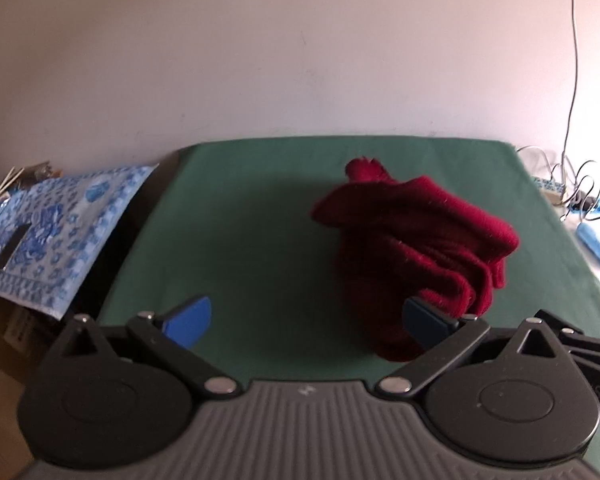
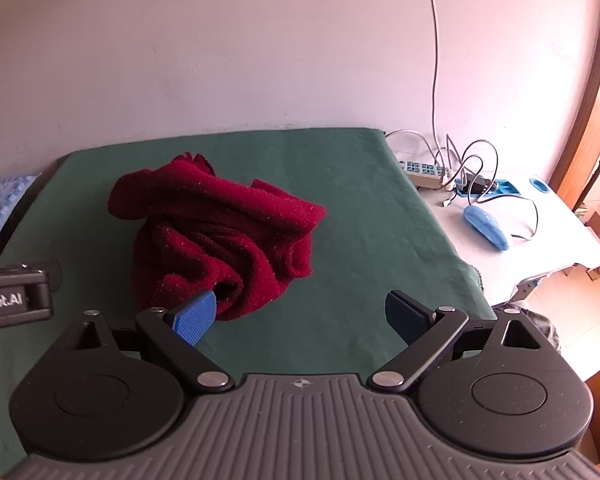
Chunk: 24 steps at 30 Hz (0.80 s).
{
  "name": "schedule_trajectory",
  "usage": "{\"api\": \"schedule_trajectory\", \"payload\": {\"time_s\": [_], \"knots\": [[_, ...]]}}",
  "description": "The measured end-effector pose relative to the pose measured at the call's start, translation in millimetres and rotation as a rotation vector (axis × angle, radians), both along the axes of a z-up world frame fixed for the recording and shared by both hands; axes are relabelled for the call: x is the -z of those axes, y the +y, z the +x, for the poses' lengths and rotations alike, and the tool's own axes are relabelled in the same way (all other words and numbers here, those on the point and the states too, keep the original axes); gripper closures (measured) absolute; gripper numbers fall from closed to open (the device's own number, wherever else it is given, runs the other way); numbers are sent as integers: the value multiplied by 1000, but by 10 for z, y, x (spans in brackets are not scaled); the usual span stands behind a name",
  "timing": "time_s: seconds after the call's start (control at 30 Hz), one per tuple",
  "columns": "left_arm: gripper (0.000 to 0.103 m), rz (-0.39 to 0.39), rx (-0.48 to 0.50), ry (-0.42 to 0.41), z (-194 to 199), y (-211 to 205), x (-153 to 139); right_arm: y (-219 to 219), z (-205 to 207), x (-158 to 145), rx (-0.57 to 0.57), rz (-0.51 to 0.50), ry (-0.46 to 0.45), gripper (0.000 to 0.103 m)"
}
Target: Fold clothes
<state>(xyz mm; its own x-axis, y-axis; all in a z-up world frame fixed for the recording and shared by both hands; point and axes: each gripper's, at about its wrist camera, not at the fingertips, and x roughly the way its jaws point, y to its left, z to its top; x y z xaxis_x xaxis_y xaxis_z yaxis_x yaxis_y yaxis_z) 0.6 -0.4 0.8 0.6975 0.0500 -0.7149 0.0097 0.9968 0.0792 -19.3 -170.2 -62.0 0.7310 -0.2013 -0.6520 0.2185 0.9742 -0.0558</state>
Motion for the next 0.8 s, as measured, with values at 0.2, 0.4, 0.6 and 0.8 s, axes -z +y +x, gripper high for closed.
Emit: {"api": "schedule_trajectory", "payload": {"time_s": [0.2,0.4,0.6,0.8], "knots": [[0,-4,7,-192,-196,51,29,20,41,-18,0,19,-9,9],[1,-14,-20,-118,-109,72,124,115,65,-54,-15,15,-12,8],[1,11,-26,-90,-14,53,11,142,144,-97,-13,19,-6,9],[1,-7,-42,-74,0,93,25,146,209,-133,-12,23,7,9]]}}
